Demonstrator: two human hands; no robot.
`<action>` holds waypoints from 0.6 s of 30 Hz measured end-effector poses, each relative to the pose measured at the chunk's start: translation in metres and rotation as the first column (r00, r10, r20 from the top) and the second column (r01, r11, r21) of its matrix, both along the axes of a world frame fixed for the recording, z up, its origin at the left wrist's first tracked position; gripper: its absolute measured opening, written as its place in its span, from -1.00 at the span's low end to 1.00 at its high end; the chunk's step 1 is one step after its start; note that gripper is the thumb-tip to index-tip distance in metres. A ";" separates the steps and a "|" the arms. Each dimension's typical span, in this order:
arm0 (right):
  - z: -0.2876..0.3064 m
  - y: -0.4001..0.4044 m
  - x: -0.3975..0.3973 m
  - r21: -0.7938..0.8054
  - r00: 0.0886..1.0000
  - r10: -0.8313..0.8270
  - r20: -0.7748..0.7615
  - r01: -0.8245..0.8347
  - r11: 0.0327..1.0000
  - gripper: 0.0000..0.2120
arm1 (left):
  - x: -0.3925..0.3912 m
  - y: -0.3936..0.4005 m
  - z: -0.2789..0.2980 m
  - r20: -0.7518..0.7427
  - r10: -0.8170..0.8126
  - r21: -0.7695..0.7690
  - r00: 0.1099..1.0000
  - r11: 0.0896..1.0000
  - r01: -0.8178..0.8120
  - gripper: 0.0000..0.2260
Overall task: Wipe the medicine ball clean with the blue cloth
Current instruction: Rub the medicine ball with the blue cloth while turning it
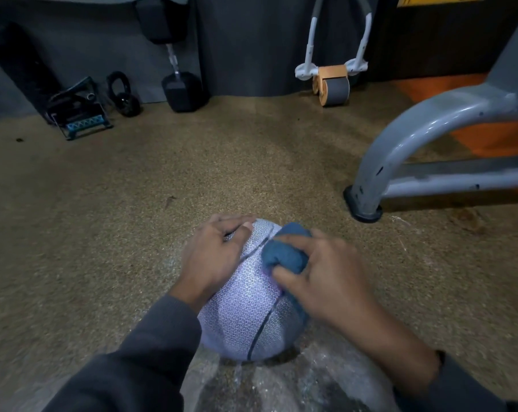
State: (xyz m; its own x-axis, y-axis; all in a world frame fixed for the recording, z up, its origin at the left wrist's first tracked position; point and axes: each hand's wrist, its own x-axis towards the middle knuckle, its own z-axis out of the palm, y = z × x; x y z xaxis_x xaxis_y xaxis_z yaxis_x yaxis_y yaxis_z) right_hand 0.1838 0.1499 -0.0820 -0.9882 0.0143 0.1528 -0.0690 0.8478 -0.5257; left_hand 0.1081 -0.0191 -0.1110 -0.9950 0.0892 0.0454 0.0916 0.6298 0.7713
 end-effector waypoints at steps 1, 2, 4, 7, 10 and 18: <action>0.001 0.005 -0.006 -0.012 1.000 -0.026 0.002 0.026 1.000 -0.53 | 0.002 0.001 0.000 -0.008 0.003 -0.011 1.000 1.000 -0.003 -0.79; 0.002 0.007 -0.008 -0.006 1.000 -0.031 0.004 0.031 0.999 -0.57 | 0.003 0.002 0.000 -0.016 0.009 -0.026 1.000 1.000 -0.009 -0.78; 0.004 0.000 -0.001 0.090 1.000 0.005 -0.023 -0.003 0.996 -0.59 | 0.004 0.003 0.000 -0.023 0.025 -0.045 0.999 0.999 -0.027 -0.80; 0.006 -0.014 0.019 0.136 0.996 0.063 -0.063 -0.054 0.989 -0.56 | 0.005 0.003 -0.001 -0.030 0.029 -0.052 0.999 0.998 -0.031 -0.83; 0.003 0.001 0.001 0.023 1.000 -0.001 0.000 0.001 1.000 -0.51 | 0.008 0.005 0.000 -0.033 0.002 -0.072 0.999 0.997 -0.004 -0.81; 0.007 -0.005 0.019 0.008 0.997 0.079 0.002 -0.079 0.997 -0.52 | 0.010 0.007 -0.002 -0.067 -0.006 -0.109 0.998 0.994 -0.002 -0.80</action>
